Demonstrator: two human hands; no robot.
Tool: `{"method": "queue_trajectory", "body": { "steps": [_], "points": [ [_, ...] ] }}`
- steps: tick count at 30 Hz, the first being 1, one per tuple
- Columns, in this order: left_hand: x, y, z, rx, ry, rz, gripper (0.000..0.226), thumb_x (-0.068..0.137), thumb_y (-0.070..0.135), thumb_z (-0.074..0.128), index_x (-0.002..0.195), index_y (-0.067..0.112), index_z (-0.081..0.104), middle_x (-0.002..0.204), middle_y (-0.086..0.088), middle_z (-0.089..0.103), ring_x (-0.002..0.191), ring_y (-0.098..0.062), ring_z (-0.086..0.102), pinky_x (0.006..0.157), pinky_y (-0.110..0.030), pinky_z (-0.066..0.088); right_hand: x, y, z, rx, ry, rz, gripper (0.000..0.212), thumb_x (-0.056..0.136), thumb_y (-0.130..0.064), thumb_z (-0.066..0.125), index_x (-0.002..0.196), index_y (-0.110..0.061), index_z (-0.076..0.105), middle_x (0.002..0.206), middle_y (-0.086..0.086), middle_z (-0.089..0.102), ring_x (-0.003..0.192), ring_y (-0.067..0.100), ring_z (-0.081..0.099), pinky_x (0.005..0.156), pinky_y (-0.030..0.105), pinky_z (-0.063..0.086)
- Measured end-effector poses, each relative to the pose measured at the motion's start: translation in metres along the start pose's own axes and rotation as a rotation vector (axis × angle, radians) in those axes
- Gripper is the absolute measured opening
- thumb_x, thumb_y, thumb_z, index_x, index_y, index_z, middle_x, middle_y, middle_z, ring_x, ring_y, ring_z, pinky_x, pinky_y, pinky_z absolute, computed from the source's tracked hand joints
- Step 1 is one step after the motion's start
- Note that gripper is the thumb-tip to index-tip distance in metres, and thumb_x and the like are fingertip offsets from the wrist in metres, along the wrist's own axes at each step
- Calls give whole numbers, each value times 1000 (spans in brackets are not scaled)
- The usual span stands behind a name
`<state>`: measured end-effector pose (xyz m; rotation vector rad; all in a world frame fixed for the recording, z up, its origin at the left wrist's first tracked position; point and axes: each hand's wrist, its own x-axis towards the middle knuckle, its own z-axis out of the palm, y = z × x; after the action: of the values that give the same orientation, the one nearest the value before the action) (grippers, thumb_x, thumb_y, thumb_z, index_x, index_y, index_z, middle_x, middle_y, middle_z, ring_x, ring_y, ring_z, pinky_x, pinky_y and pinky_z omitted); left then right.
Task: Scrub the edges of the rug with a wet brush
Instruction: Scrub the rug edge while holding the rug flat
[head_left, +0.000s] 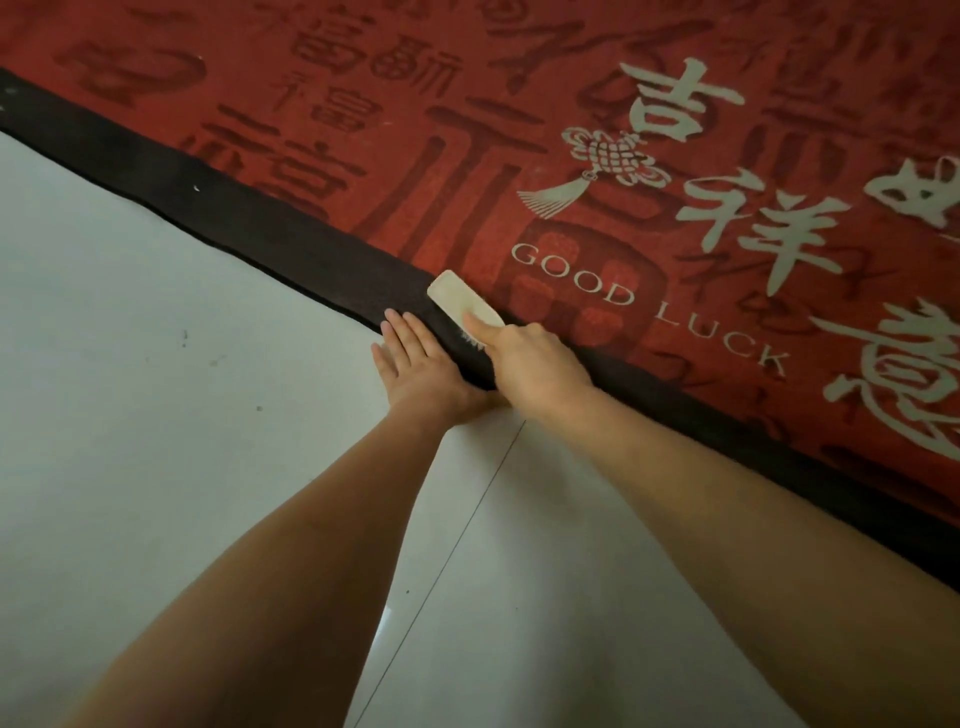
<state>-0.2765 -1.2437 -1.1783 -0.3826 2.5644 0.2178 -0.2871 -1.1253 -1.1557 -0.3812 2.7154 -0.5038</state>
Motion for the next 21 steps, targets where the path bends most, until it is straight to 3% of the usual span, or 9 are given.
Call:
{"method": "queue_trajectory", "body": {
  "steps": [3, 7, 10, 12, 16, 18, 21],
  "points": [
    [-3, 0, -2, -17, -26, -8, 165, 45, 96, 57, 145, -1, -31, 153, -19, -36, 144, -30, -30, 117, -49, -14, -9, 50, -32, -181, -54, -72, 52, 99, -16, 43, 141, -47, 37, 104, 17, 61, 92, 37, 60, 72, 39, 46],
    [-1, 2, -4, -36, -62, -14, 166, 45, 94, 60, 144, -1, -34, 152, -19, -38, 143, -31, -32, 118, -50, -13, -1, 44, -35, -33, 115, 193, 50, 98, -11, 40, 140, -38, 42, 106, 18, 63, 96, 37, 61, 81, 42, 50],
    [3, 0, 2, -40, -29, 4, 159, 52, 91, 59, 143, -2, -33, 152, -19, -39, 143, -30, -33, 119, -53, -12, -16, 10, -1, 45, -59, -1, 59, 95, -9, 42, 141, -44, 36, 95, 17, 61, 93, 39, 62, 75, 42, 47],
    [4, -5, 7, -64, 15, 36, 159, 51, 93, 57, 144, 0, -31, 153, -17, -37, 143, -28, -33, 118, -52, -13, -36, 23, -6, -29, -142, -106, 64, 95, -8, 42, 141, -51, 31, 86, 13, 56, 88, 39, 62, 66, 39, 43],
    [1, -20, 16, -87, 124, 146, 155, 48, 99, 48, 149, 8, -27, 157, -9, -34, 145, -23, -31, 117, -46, -15, -46, 48, -29, -192, -43, 50, 63, 98, -10, 42, 146, -48, 25, 98, 13, 65, 89, 35, 64, 72, 40, 48],
    [0, -22, 17, -82, 140, 146, 148, 54, 95, 47, 150, 8, -26, 157, -9, -32, 145, -23, -29, 115, -45, -18, -37, 11, -14, -59, 7, 159, 63, 98, -10, 43, 149, -42, 24, 107, 15, 64, 98, 34, 62, 79, 41, 48],
    [5, -21, 18, -54, 137, 129, 122, 80, 70, 53, 150, 6, -24, 158, -12, -30, 146, -25, -27, 120, -50, -10, -26, -33, 28, 205, 21, 207, 62, 100, -11, 37, 150, -42, 19, 112, 18, 63, 101, 34, 61, 83, 41, 47]
  ]
}}
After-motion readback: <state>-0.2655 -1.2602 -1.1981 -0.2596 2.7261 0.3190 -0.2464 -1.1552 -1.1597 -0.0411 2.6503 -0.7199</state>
